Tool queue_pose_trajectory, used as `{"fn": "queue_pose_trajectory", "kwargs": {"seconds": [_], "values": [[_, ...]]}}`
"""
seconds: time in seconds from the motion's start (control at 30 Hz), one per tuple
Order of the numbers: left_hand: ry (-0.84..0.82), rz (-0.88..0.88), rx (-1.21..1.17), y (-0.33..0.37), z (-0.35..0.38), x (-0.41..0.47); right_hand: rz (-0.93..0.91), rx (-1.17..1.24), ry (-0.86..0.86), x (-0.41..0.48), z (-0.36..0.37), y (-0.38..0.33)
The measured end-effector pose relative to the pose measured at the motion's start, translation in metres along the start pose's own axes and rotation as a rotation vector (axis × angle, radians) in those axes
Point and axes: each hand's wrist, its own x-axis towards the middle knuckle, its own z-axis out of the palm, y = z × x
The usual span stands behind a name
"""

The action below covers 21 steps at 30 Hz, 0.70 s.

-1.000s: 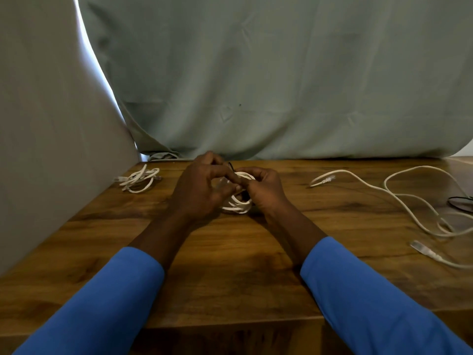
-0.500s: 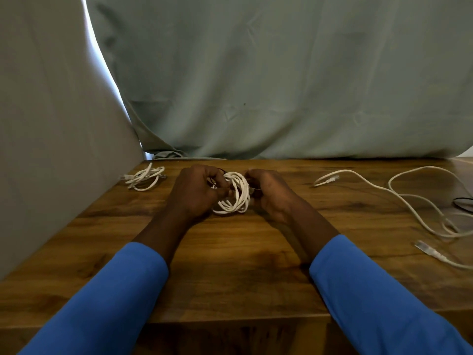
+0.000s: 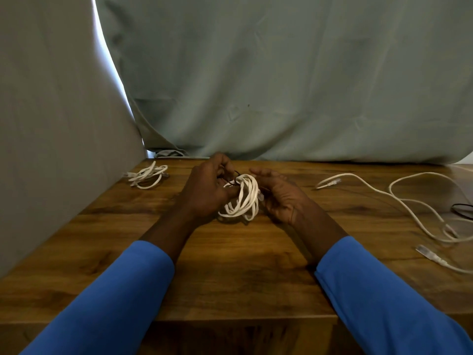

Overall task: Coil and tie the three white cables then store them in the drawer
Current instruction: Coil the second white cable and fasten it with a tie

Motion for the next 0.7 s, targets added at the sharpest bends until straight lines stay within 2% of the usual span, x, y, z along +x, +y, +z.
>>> {"fn": "queue_pose_trajectory", "kwargs": {"seconds": [0.13,0.53,0.7], "values": [[-0.088,-0.045,-0.027,0.000,0.001,0.001,-0.096,0.085,0.175,0.003,-0.003,-0.009],[-0.308,0.077,-0.055,0.002,0.017,-0.005,-0.155,0.109,0.069,-0.011,0.008,-0.008],[-0.321,0.002,-0.189,-0.001,0.023,-0.005,-0.145,0.167,0.090,-0.010,0.008,-0.010]]}}
